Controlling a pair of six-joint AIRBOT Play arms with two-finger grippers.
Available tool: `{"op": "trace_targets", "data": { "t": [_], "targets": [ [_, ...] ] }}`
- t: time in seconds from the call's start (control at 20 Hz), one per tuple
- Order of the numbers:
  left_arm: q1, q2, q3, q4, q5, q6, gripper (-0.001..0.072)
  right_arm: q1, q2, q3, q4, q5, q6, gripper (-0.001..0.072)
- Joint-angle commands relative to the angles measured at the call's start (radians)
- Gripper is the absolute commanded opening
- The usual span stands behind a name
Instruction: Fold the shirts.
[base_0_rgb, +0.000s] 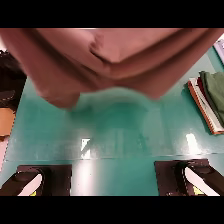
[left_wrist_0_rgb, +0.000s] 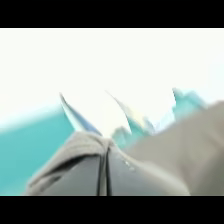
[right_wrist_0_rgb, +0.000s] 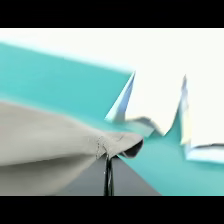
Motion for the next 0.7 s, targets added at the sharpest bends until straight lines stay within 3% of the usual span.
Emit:
{"op": "trace_targets", "data": {
  "t": [0.0, 0.25, 0.4, 0.5, 0.65],
  "targets": [
    [0.005, 0.098, 0.137, 0.121, 0.038, -0.076, 0.0023, -0.001, 0.035, 0.137, -0.091, 0.037, 0.011, 0.0013],
    [0.005, 0.087, 0.179, 0.164, 0.010, -0.119, 0.0022, -0.001, 0.018, 0.187, -0.166, 0.079, 0.063, 0.0012],
    [0.005, 0.005, 0.168, 0.295, -0.163, -0.174, 0.0023, -0.001, -0.060, 0.187, -0.162, 0.114, 0.063, 0.0012],
    [0.005, -0.069, 0.080, 0.351, -0.233, -0.190, 0.0023, -0.001, -0.151, 0.187, -0.162, 0.156, 0.063, 0.0011],
    [0.005, -0.209, -0.148, 0.316, -0.244, -0.188, 0.0024, 0.000, -0.336, 0.175, -0.154, 0.213, 0.059, 0.0012]
  ]
}}
